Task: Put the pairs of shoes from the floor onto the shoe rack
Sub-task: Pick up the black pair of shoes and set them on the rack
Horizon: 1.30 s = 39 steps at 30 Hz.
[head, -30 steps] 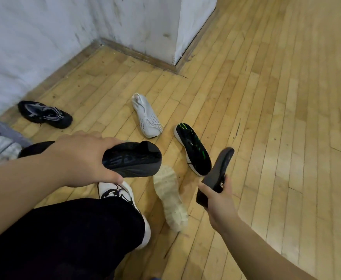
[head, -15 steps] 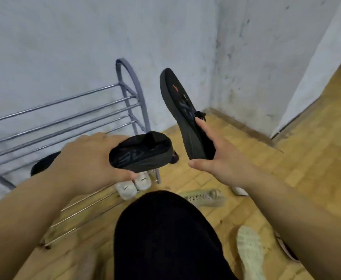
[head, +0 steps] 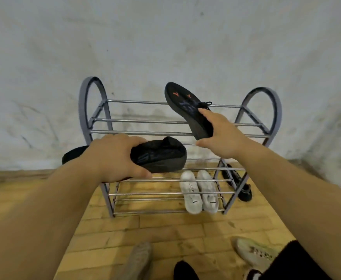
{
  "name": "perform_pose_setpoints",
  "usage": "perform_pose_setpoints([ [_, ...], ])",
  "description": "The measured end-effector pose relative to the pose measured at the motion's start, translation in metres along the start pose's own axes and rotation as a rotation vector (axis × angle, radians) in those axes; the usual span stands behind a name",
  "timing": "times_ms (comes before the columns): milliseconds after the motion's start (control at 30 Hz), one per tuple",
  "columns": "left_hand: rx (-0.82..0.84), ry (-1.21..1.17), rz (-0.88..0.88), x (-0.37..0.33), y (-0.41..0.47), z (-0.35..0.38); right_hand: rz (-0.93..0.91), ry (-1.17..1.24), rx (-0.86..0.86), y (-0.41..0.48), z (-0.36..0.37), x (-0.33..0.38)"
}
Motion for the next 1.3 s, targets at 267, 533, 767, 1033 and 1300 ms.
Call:
perform_pose_setpoints([
  [267,0.132,-0.110,0.130,0.016,0.025,0.012,0.069,0.000,-0.118,0.014,0.010,-0.007],
  [533,0.190,-0.015,0.179,0.009,0.019,0.031,0.046,0.332,-0.211,-0.006,-0.007,-0.002],
  [767,0.323,0.169,0.179,0.015,-0.020,0.060,-0.081,0.355,0.165,-0.060,-0.029,0.000],
  [1033,0.484,0.194,0.179,0.003,-0.054,0.091,-0.046,0.376,0.340,-0.114,-0.041,-0.020],
  [1300,0.559,0.242,0.206,-0.025,-0.057,0.113,0.181,0.386,0.635,-0.147,0.000,-0.071],
])
Point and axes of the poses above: each hand's wrist, its own y-axis towards the middle knuckle, its own z-axis out of the palm, x = y × z, the point moved 7 cm from there along y, towards the middle knuckle, and after that the axes turned 7 degrees about -z, right-handed, at the moved point
